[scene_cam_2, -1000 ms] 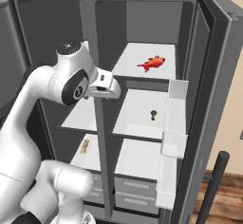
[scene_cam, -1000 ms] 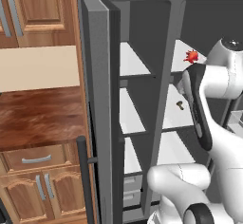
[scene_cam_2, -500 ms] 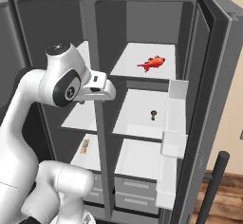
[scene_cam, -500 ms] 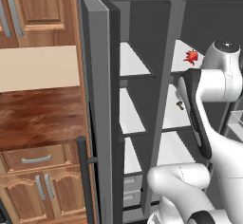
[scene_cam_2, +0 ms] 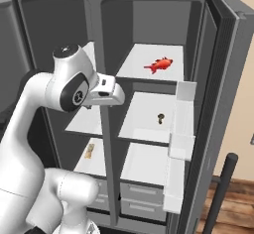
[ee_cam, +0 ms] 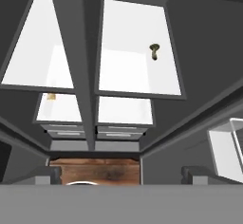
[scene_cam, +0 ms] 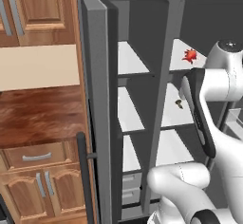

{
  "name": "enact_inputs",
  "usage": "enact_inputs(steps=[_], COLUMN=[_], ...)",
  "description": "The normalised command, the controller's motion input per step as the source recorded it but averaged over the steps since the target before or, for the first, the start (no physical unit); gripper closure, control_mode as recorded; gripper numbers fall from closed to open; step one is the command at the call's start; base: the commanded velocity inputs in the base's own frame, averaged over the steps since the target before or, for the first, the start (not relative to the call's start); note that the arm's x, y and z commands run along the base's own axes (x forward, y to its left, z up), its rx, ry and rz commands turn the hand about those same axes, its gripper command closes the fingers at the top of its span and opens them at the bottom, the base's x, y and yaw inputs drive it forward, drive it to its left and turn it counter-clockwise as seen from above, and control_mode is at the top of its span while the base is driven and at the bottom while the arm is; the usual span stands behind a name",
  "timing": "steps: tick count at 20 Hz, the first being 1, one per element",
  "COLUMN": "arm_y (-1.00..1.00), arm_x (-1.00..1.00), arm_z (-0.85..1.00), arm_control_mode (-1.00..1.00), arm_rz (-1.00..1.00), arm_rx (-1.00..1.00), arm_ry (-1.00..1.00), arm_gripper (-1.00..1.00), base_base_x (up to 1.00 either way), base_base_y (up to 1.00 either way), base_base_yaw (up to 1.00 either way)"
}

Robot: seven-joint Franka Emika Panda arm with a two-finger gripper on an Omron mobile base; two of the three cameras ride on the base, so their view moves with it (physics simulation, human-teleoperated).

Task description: Pick up the frozen fish from the freezer, place it on any shelf in the fridge, and close the fridge and freezer doors when done.

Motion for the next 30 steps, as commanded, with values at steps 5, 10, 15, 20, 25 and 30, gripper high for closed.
enact_inputs(steps=[5, 10, 15, 20, 25, 30], arm_y=[0.00, 0.00, 0.00, 0.00, 0.00, 0.00], arm_x=[0.00, 0.00, 0.00, 0.00, 0.00, 0.00], arm_z=[0.00, 0.00, 0.00, 0.00, 0.00, 0.00], arm_control_mode=[1.00, 1.00, 1.00, 1.00, 1.00, 1.00], arm_rz=[0.00, 0.00, 0.00, 0.00, 0.00, 0.00], arm_rx=[0.00, 0.00, 0.00, 0.00, 0.00, 0.00], arm_ry=[0.00, 0.00, 0.00, 0.00, 0.00, 0.00], arm_gripper=[-1.00, -1.00, -1.00, -1.00, -1.00, -1.00], base_base_x=[-0.66, -0.58, -0.40, -0.38, -0.66, -0.62], base_base_y=[-0.10, -0.13, -0.12, -0.13, -0.07, -0.04], base_base_yaw=[0.02, 0.01, 0.00, 0.00, 0.00, 0.00])
